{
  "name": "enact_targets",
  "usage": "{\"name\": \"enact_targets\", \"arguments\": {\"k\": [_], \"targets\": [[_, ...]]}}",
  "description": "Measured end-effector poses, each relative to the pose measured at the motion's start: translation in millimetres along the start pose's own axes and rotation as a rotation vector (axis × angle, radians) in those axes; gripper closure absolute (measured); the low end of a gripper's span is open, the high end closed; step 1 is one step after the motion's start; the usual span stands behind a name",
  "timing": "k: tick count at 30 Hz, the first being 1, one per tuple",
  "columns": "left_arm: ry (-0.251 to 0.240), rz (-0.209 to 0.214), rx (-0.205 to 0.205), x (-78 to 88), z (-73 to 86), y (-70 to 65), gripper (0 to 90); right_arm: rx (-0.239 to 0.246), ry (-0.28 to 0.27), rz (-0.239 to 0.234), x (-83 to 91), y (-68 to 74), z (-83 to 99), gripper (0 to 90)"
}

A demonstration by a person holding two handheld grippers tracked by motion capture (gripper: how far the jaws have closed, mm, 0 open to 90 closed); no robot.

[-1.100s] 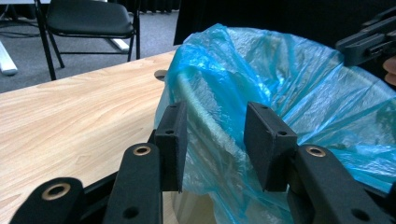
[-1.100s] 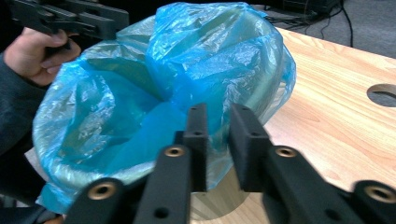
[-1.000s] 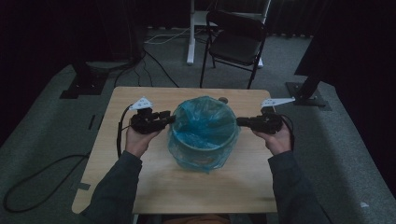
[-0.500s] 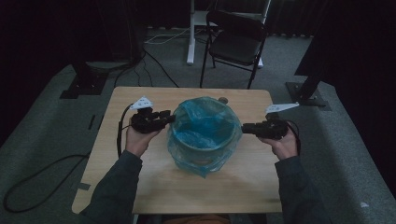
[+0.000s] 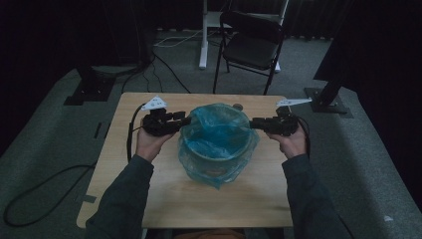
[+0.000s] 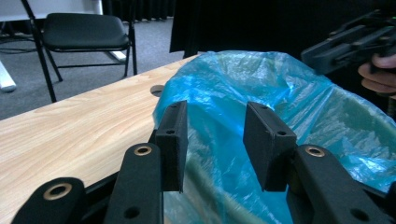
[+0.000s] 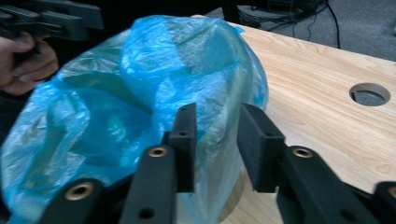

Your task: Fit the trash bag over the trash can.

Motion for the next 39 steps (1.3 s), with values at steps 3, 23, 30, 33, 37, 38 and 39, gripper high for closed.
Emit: {"name": "enact_targets", "arguments": {"k": [3, 23, 30, 33, 37, 38, 39], "targets": [[0.014, 0.012, -0.015, -3.0, -1.7, -2.3, 59.8, -0.01, 0.001, 0.008, 0.4, -2.1, -0.6, 81.9], [0.026, 0.062, -0.108, -17.1, -34.2, -18.3, 59.6, 0.005, 0.035, 0.044, 1.3, -3.7, 6.2, 77.4], [0.056, 0.074, -0.152, -23.1, -47.7, -24.6, 59.4, 0.0, 0.014, 0.037, 5.4, -3.7, 5.8, 68.8], [0.086, 0.084, -0.175, -28.8, -49.2, -28.1, 59.4, 0.004, 0.017, 0.031, 5.5, -2.5, 6.9, 66.9], [0.121, 0.089, -0.197, -39.3, -49.3, -32.5, 59.5, 0.008, 0.024, 0.024, 5.3, -0.8, 9.5, 66.0], [0.129, 0.091, -0.201, -42.1, -49.2, -34.0, 59.6, 0.009, 0.024, 0.021, 5.6, -0.7, 10.0, 65.8], [0.137, 0.093, -0.207, -44.9, -49.0, -35.6, 59.8, 0.009, 0.025, 0.02, 5.9, -0.6, 10.5, 65.6]]}}
Point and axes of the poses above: each handheld gripper's, and its own axes: x roughly backward along the jaws, z roughly out of its underside, y roughly to its left, the point moved 8 cm from there along -x, roughly forward along the jaws, and after that the axes turned 1 degree about -z, right-handed, at the moved point
